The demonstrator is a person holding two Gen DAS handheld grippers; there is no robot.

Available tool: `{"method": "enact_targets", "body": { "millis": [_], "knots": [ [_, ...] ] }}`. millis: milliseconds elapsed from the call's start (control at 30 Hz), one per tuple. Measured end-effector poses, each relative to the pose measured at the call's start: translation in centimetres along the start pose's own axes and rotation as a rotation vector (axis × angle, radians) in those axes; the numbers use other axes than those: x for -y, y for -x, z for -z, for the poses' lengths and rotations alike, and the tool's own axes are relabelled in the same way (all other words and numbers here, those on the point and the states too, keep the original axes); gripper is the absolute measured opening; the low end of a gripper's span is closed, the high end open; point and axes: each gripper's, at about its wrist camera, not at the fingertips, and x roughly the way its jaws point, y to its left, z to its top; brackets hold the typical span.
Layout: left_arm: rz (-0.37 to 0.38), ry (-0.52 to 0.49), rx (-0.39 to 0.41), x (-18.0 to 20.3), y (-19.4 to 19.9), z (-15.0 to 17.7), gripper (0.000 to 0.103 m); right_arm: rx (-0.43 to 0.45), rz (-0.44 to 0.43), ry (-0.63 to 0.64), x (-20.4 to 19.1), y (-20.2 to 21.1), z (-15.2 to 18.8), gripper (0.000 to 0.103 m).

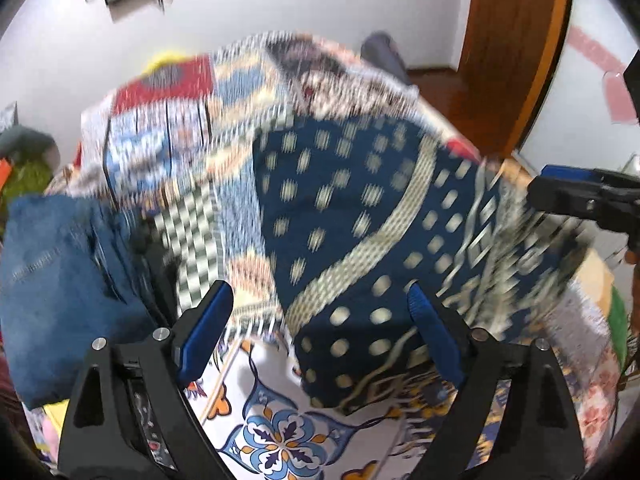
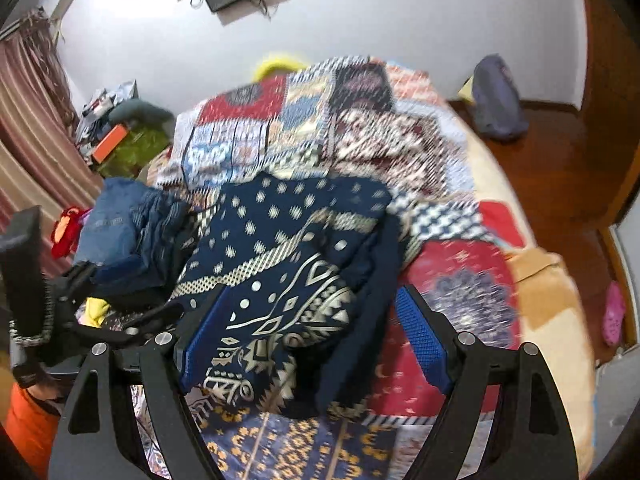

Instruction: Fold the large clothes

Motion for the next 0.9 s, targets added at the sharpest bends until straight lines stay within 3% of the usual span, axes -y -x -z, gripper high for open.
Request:
{"method": "enact_targets", "body": {
  "millis": [200, 400, 633, 767, 900],
  "knots": [
    [0.050, 0.063, 0.007, -1.4, -1.1, 2.3, 0.090, -0.107, 0.047, -0.058, 3.1, -3.1, 3.9, 0.081],
    [0.054, 0.070, 0.004, -1.6, -0.1, 4.3, 0.090, -0.145, 0.066, -0.079, 5.3, -3.0, 6.8, 0.082],
    [-0.023, 0.061, 0.058, -2.7, 3.2, 4.5, 0.090, -0.091, 0.133, -0.009, 3.9, 0.2, 6.2, 0.082],
    [-0.055, 0.068, 0.102, -3.8, 4.7, 3.3, 0.090, -0.035, 0.113, 0.001, 3.3, 1.5, 4.9, 0.082],
    [-0.003, 0.122, 0.120, -5.3, 4.8, 1.1, 0.090, 0.016, 0.058, -0.025, 3.0, 1.9, 3.0, 0.083]
  ]
}}
